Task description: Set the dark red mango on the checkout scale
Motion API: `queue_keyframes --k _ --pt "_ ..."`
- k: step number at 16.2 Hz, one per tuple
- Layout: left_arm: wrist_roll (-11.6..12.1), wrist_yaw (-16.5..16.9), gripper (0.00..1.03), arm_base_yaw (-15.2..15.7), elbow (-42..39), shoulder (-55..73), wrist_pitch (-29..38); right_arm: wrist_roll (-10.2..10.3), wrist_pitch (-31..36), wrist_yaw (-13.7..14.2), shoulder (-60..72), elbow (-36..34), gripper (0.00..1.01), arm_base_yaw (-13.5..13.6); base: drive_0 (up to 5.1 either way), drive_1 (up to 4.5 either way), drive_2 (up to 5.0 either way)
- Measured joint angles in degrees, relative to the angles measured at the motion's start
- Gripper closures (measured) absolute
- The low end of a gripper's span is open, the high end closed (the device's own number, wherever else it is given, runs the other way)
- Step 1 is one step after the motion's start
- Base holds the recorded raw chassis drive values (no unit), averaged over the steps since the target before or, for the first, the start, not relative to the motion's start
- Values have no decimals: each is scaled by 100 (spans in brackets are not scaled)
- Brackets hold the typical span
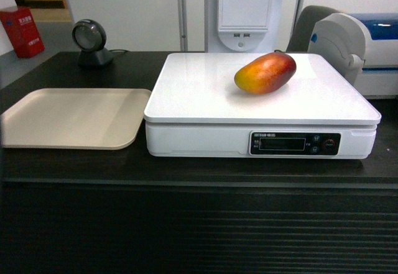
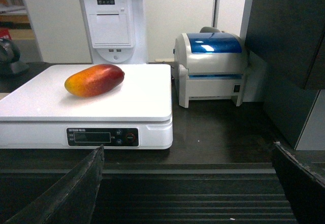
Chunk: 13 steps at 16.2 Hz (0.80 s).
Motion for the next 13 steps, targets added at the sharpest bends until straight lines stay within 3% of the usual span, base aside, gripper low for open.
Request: queue_keyframes --k 4,6,7,8,9,12,13 --pt "586 -33 5 664 -1692 -2035 184 0 0 0 0 0 3 0 0 0 0" --pt "708 -109 5 949 -2144 -2702 197 0 0 0 0 0 3 0 0 0 0" --pt "562 -688 13 1012 -2446 -2944 286 0 0 0 0 0 3 0 0 0 0" --pt "310 -979 27 1213 -3324 -3427 627 0 -2 2 0 0 3 0 0 0 0" --pt "186 -911 42 1366 -4260 -3956 986 0 0 0 0 0 3 0 0 0 0" --pt "79 -761 82 1512 -6081 -4878 1810 0 0 2 0 0 3 0 0 0 0" --pt "81 -466 93 1676 -6481 -5038 1926 0 0 0 0 0 3 0 0 0 0"
